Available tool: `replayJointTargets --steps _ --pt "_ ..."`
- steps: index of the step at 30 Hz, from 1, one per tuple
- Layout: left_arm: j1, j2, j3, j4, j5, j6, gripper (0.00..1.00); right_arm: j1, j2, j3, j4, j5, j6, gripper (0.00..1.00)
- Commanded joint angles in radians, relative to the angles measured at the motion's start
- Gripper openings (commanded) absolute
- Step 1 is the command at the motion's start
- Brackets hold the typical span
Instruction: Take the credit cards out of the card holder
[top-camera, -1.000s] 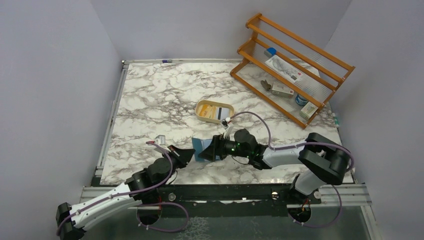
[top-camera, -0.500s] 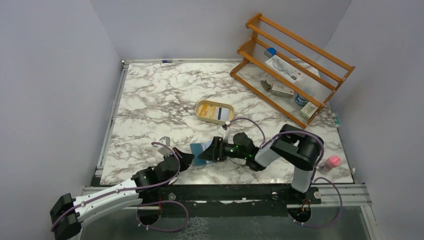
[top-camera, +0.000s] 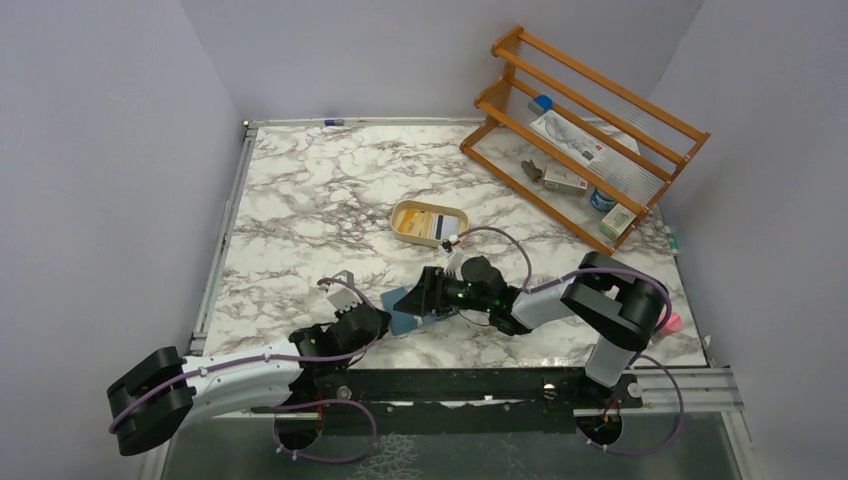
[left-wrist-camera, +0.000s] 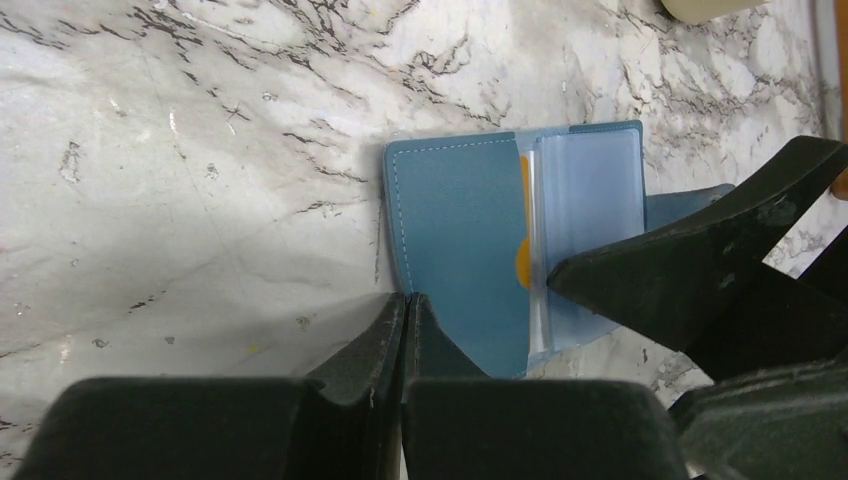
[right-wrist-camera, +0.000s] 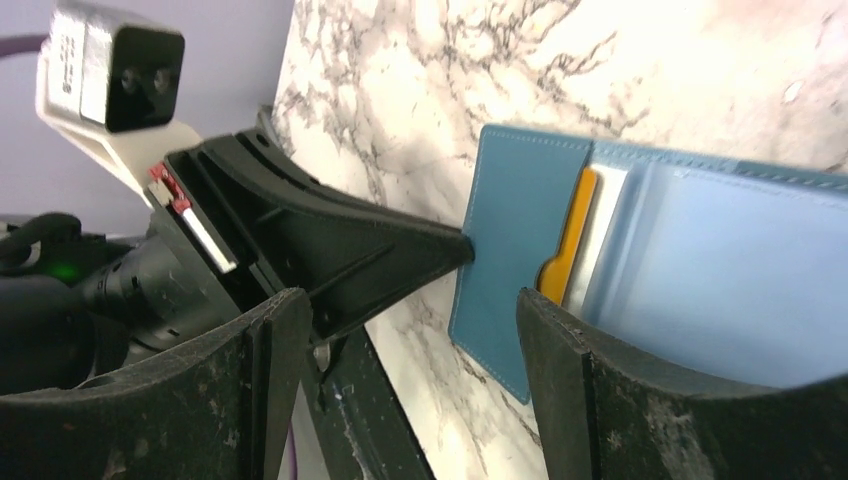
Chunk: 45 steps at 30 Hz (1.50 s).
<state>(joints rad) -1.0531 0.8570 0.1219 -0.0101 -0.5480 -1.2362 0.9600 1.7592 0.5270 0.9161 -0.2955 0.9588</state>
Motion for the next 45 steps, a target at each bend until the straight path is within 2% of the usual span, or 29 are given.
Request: replayJointTargets --steps 1,7,22,29,39,42,45 --pt "0.004 -0.046 -0.070 -0.105 0.023 -0.053 0.00 -0.008 -0.060 0.058 -0.198 0.116 -0.100 0.80" --pt "0.005 -0.038 -0.069 -0.113 0.036 -0.059 0.00 -0.010 -0.027 0.107 -0.258 0.159 -0.157 0.80" --pt "0.013 -0.004 -0.071 -0.089 0.048 -0.052 0.00 -0.011 0.119 0.074 -0.062 0.000 -0.034 0.80" --pt "0.019 -0.002 -0.071 -0.082 0.051 -0.046 0.00 -0.010 0.072 0.058 -0.059 -0.063 -0.018 0.80" --pt "0.023 -0.021 -0.075 -0.090 0.047 -0.047 0.00 -0.011 0.023 0.059 -0.123 -0.245 -0.036 0.81" --pt "0.022 -0.039 -0.083 -0.084 0.045 -0.051 0.00 -0.010 0.056 0.040 -0.041 -0.278 0.013 0.80" --pt "0.022 -0.066 -0.088 -0.091 0.043 -0.052 0.00 -0.011 0.134 0.027 0.124 -0.308 0.112 0.80"
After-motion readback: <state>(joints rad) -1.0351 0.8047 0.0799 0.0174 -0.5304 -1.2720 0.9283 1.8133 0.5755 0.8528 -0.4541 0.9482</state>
